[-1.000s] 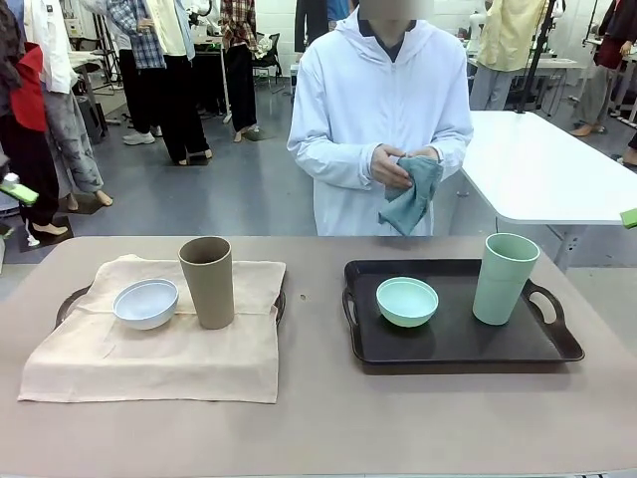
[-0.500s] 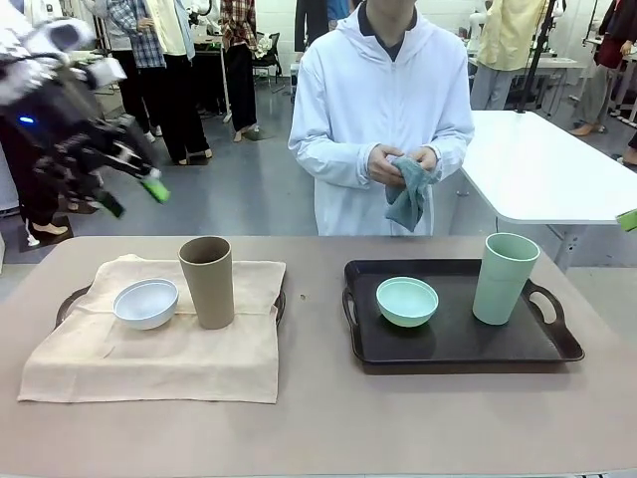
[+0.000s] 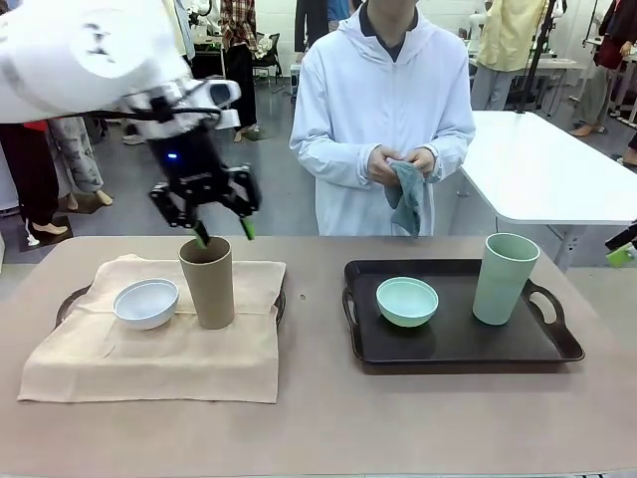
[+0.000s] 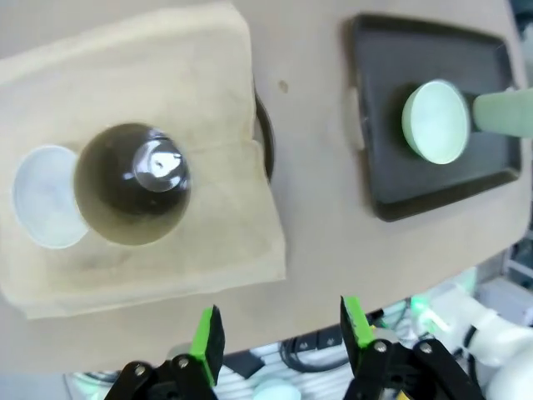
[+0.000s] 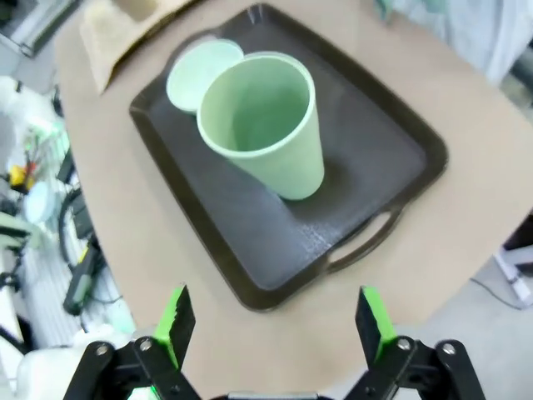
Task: Set up a tray with a mat and arrange the tableware.
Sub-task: Pick up the Picnic Bowl and Reusable plastic cup from the Handle tray in front of the human's position and hold them in the air.
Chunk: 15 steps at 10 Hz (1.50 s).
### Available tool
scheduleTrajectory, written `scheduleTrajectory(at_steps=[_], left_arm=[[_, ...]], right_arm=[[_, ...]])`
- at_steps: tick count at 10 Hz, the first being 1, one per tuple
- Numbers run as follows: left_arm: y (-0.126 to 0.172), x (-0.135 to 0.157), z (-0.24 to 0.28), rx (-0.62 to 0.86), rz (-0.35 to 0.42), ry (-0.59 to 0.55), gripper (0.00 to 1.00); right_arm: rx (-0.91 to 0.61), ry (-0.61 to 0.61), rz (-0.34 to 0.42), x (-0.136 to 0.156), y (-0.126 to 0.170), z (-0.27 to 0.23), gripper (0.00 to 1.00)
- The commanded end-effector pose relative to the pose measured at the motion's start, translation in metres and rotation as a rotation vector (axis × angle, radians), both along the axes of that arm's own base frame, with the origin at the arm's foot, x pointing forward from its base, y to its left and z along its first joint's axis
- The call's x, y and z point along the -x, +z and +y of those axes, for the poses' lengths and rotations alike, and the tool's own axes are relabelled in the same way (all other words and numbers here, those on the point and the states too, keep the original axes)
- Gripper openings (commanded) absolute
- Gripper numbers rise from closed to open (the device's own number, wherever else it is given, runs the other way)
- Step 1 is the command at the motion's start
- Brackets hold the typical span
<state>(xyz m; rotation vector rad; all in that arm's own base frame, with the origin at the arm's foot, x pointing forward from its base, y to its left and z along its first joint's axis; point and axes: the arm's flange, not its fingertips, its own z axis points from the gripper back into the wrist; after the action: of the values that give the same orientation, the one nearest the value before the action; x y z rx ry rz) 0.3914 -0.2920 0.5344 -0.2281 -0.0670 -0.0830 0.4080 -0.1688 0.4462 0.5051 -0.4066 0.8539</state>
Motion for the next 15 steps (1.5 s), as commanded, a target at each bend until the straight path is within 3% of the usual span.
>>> scheduleTrajectory(at_steps=[1, 3, 4, 5, 9, 10, 12, 15], left_arm=[[0.012, -0.006, -0.045, -0.082, -0.052, 0.018, 0.74], [0.008, -0.012, -0.084, -0.117, -0.088, 0.020, 0.74], [0.005, -0.013, -0.074, -0.084, -0.058, -0.075, 0.74], [0.007, 0.004, -0.070, -0.086, -0.066, -0.012, 0.74], [0.006, -0.005, -0.076, -0.084, -0.063, -0.026, 0.74], [0.004, -0.014, -0.081, -0.097, -0.076, -0.037, 0.74], [-0.013, -0.034, -0.111, -0.128, -0.045, -0.071, 0.74], [-0.026, -0.045, -0.157, -0.180, -0.061, -0.074, 0.74]], right_arm=[[0.024, 0.032, 0.020, -0.002, -0.004, -0.012, 1.00], [0.000, 0.034, 0.023, 0.002, -0.011, -0.013, 1.00], [0.012, 0.012, 0.021, 0.001, -0.010, -0.007, 1.00], [0.012, 0.012, 0.021, 0.001, -0.010, -0.007, 1.00], [0.015, 0.014, 0.026, 0.002, -0.011, -0.007, 1.00], [0.077, 0.174, -0.081, -0.015, -0.025, -0.015, 1.00], [0.073, 0.272, -0.150, -0.025, -0.042, -0.034, 1.00], [0.048, 0.337, -0.166, -0.024, -0.050, -0.053, 1.00]])
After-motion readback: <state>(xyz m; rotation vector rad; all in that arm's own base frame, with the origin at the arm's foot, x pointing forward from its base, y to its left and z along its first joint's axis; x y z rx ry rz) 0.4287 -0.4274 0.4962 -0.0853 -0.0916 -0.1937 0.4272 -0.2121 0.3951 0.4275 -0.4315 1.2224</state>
